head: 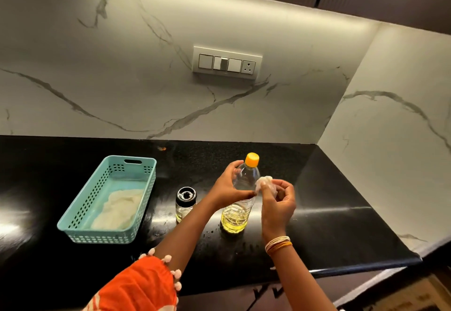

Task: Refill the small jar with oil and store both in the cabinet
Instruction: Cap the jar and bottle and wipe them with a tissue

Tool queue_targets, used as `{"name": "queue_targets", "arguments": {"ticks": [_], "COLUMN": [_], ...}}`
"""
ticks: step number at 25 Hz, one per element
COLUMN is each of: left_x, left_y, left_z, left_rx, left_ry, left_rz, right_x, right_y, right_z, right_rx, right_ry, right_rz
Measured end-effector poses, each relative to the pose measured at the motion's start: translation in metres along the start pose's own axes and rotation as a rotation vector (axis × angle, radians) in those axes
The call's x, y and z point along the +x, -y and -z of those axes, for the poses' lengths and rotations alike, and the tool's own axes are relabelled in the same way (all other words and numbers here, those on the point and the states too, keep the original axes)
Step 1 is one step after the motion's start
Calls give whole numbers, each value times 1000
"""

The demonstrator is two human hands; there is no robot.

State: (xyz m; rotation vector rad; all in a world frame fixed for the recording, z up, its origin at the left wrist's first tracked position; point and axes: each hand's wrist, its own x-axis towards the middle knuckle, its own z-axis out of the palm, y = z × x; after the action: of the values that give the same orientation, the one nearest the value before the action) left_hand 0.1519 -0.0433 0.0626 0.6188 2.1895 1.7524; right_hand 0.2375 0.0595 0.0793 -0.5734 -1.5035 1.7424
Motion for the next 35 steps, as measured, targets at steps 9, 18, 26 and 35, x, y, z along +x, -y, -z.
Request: {"name": "queue_targets", "arguments": {"ticks": [9, 18, 26, 35], "left_x": [4, 5, 4, -3], "left_y": [23, 37, 32, 42], "left_z": [-19, -31, -20, -24], "left_rx": [-21, -79, 29, -86], "left_ry": [-187, -158, 103, -18], "left_rz": [9, 72, 167, 152], "right_x": [26, 67, 133, 133], "right_y": [-16, -19, 26, 22], "right_z": [-15, 2, -38, -52], "right_rx": [-205, -50, -194, -234], "right_ry": [139, 388, 1495, 1534], "right_rz": [260, -55, -412, -491]}}
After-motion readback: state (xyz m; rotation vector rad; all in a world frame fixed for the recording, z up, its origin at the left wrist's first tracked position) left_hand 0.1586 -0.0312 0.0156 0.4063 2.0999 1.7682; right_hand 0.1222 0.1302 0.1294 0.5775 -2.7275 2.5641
